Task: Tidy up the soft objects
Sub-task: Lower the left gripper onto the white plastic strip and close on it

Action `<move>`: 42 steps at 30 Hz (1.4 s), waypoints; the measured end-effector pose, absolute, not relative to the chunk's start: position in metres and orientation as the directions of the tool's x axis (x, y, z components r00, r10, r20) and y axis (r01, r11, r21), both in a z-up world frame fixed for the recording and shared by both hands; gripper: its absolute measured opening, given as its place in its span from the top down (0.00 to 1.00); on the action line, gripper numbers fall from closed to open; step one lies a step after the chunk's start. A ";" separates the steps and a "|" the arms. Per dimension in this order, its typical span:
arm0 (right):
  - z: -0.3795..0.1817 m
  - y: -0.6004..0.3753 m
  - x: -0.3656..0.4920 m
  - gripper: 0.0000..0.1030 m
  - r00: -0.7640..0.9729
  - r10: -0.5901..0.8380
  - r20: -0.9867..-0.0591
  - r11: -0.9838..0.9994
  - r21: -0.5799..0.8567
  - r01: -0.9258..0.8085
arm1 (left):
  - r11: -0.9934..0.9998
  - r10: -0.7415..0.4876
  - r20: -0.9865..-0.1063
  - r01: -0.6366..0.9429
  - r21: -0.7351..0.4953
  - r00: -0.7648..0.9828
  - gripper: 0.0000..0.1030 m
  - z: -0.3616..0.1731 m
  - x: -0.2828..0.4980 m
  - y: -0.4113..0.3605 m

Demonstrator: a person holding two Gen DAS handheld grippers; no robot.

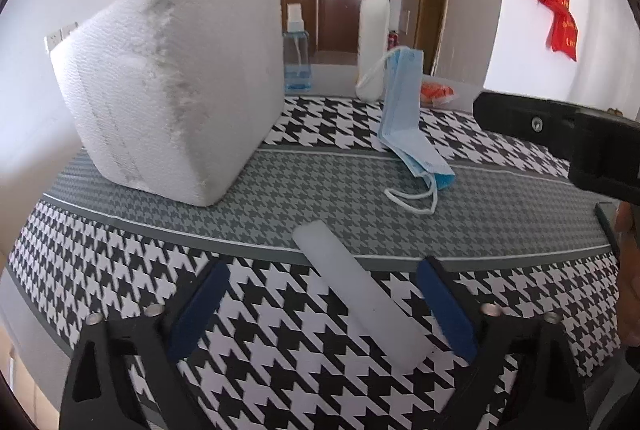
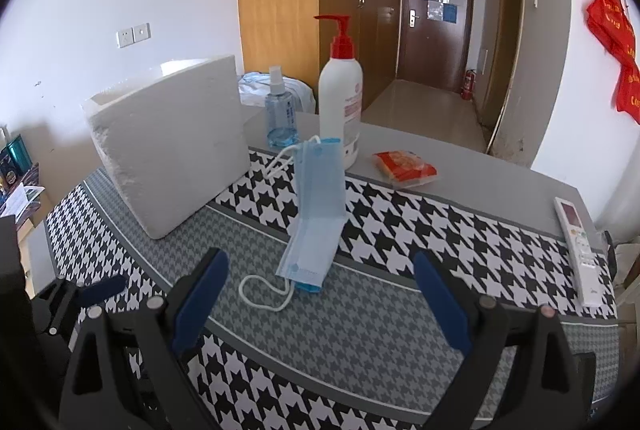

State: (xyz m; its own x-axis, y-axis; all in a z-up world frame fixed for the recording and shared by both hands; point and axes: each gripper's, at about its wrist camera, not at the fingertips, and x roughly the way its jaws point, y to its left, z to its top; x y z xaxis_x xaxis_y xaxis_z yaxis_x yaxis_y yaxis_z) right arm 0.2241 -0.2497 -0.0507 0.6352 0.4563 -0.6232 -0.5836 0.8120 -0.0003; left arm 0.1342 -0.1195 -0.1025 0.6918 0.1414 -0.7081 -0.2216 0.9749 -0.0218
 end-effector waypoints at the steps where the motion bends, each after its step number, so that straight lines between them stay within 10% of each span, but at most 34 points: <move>1: -0.051 -0.250 0.224 0.07 0.636 0.457 -0.622 0.811 -0.003 -0.586 | 0.977 0.133 -0.716 -0.214 -0.023 0.685 0.17 -0.105 0.137 -0.121; 31: -0.060 -0.263 0.236 0.07 0.615 0.492 -0.616 0.811 0.069 -0.581 | 0.997 0.067 -0.741 -0.078 0.021 0.668 0.75 -0.117 0.152 -0.124; 42: -0.065 -0.262 0.240 0.07 0.605 0.483 -0.633 0.815 0.073 -0.574 | 0.995 0.102 -0.732 -0.057 0.086 0.673 0.64 -0.112 0.155 -0.098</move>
